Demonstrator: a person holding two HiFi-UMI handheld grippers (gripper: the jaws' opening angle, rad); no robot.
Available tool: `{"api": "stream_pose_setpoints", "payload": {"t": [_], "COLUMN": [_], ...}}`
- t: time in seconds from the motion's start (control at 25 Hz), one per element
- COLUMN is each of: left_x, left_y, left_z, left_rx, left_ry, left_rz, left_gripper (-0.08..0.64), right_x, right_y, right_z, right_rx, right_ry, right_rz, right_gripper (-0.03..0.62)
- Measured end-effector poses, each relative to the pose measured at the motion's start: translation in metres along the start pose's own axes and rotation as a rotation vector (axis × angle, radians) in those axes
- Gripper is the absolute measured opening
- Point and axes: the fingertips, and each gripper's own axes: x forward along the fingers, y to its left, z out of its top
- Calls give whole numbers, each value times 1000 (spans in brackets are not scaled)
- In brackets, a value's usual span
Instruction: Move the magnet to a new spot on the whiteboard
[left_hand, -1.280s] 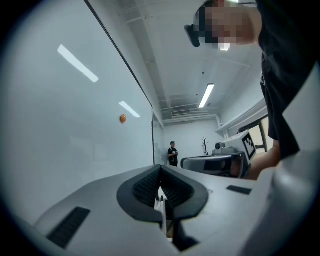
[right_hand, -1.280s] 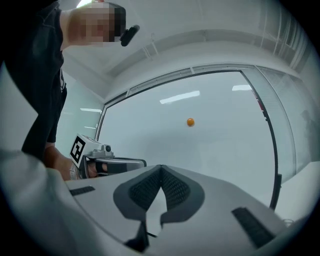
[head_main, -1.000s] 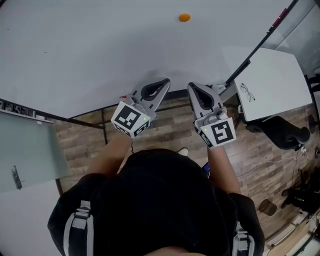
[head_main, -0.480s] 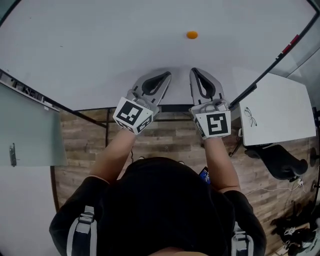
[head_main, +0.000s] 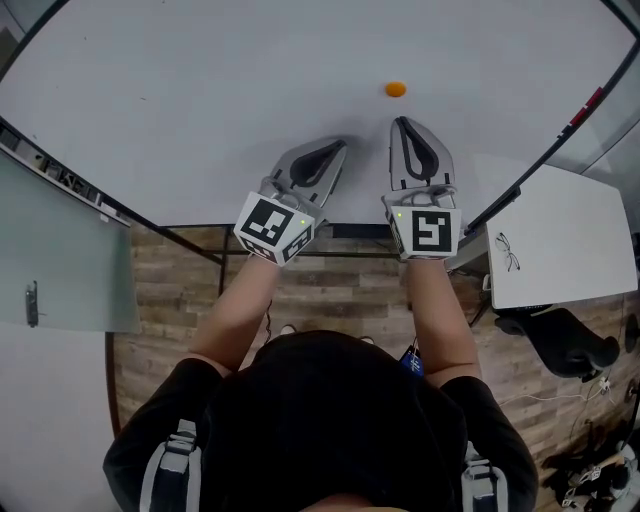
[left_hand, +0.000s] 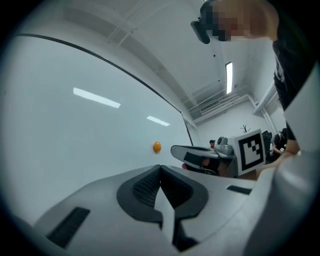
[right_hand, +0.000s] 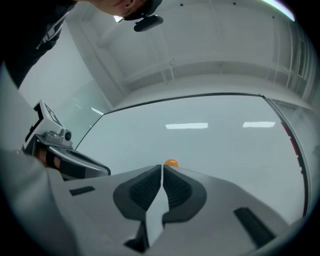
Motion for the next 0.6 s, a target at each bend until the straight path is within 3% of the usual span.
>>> {"api": "stream_pose_setpoints", "payload": {"t": [0.36, 0.6], "left_x": [-3, -1], "left_y": [11, 18], "left_z": [-4, -4], "left_rx": [3, -13], "left_ry": [4, -7], "left_rz": [-3, 6], "left_gripper": [5, 5], "right_x": [21, 33], "right_y": [-4, -8], "right_z": [7, 9], "right_rx": [-36, -99], "right_ry": [-19, -28], "right_rz": [-89, -147], "right_gripper": [53, 129]}}
